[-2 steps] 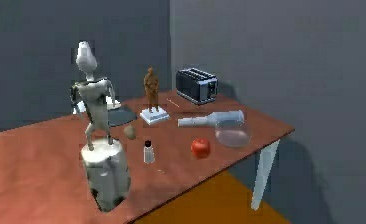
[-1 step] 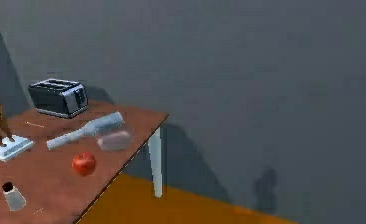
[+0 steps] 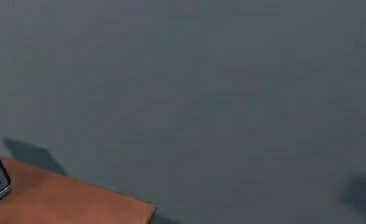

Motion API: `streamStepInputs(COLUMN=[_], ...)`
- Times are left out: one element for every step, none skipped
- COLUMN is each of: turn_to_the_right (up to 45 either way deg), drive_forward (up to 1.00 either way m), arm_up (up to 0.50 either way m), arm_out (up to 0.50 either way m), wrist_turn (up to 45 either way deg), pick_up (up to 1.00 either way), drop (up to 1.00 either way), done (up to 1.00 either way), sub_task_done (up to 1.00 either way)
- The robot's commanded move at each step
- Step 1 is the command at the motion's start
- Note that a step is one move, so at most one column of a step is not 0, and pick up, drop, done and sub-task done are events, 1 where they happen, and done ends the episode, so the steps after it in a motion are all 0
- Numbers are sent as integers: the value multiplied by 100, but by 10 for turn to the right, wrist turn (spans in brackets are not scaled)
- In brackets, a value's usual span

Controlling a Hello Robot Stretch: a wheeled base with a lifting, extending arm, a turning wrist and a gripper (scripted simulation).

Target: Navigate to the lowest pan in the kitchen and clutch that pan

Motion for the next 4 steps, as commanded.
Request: streamStepInputs(turn_to_the_right=[-450, -450, -450, -300], drive_forward=[0, 0, 0, 0], arm_up=[0, 0, 0, 0], arm_out=[0, 0, 0, 0], wrist_turn=[0, 0, 0, 0], pick_up=[0, 0, 0, 0], drop=[0, 0, 0, 0], done=[0, 0, 0, 0], sub_task_done=[0, 0, 0, 0])
